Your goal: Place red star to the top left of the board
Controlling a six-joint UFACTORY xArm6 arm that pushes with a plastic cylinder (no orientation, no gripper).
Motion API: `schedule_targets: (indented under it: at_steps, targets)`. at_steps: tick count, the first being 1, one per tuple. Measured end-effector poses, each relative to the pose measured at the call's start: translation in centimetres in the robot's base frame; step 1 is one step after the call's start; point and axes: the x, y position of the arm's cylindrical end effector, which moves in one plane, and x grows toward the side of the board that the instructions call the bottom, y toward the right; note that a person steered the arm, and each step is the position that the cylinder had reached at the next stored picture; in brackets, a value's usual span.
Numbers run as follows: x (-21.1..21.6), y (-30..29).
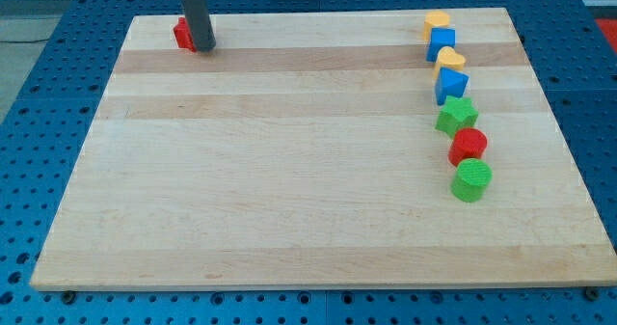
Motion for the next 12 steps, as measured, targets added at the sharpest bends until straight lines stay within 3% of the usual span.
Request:
schedule_targets:
  at_steps: [4,7,9,12]
  targets:
    - [-3.7,-0.5]
    - [-3.7,-2.3]
    - [1.5,2.7]
    - [22.9,16.0]
